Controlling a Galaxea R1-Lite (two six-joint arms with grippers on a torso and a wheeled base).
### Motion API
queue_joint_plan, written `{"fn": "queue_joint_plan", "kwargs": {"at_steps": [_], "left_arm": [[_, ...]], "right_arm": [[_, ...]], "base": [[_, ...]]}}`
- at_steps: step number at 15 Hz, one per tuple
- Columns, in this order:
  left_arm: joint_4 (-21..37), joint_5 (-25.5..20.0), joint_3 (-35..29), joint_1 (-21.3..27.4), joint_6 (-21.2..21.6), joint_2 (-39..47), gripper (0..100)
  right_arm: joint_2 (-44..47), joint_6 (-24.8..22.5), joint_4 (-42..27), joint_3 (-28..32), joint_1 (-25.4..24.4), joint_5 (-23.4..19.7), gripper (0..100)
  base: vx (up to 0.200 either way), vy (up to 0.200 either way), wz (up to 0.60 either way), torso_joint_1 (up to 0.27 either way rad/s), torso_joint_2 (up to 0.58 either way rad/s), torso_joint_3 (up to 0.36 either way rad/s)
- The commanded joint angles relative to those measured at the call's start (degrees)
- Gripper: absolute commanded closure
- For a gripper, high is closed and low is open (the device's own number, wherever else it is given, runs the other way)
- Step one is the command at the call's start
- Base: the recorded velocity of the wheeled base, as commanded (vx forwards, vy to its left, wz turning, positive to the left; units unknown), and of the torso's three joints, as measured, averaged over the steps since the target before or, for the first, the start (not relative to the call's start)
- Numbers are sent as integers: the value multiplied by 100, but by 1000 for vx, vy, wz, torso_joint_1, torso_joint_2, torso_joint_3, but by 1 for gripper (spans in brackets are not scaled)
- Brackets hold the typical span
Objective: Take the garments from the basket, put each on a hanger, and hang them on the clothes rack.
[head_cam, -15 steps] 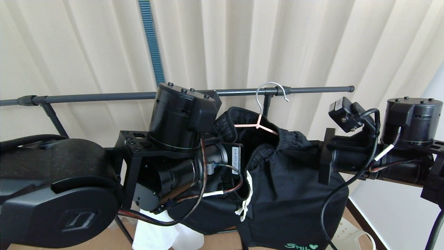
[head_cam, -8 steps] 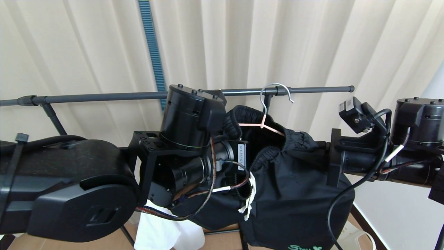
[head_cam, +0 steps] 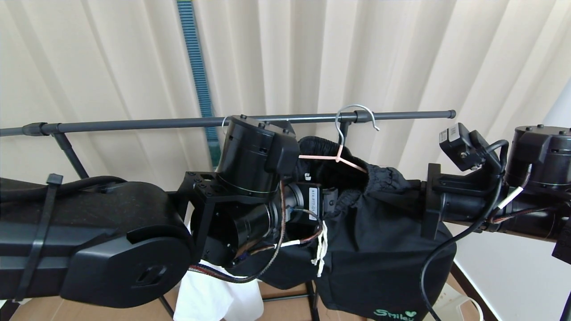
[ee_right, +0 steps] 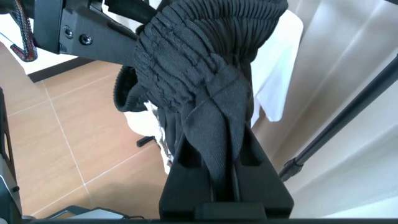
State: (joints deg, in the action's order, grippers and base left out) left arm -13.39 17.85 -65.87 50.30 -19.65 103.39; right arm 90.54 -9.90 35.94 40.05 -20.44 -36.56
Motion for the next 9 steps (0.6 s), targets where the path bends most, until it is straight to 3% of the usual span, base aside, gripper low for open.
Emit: {"fn": "queue_joint_plan", "kwargs": {"at_steps": [1,6,9], "left_arm": [[3,17,30,6,-4,-64,0],[3,17,399,6,102,-574,0],[3,-1,759,-2,207,-935,0]], "right_arm": [[16,-3,1,-6,-3,0,100],[69,6,10,21,40,0,100],[131,-3,36,12,190,-282,100]], "base": [[0,0,0,0,0,0],[0,0,0,0,0,0],[0,0,0,0,0,0]]}}
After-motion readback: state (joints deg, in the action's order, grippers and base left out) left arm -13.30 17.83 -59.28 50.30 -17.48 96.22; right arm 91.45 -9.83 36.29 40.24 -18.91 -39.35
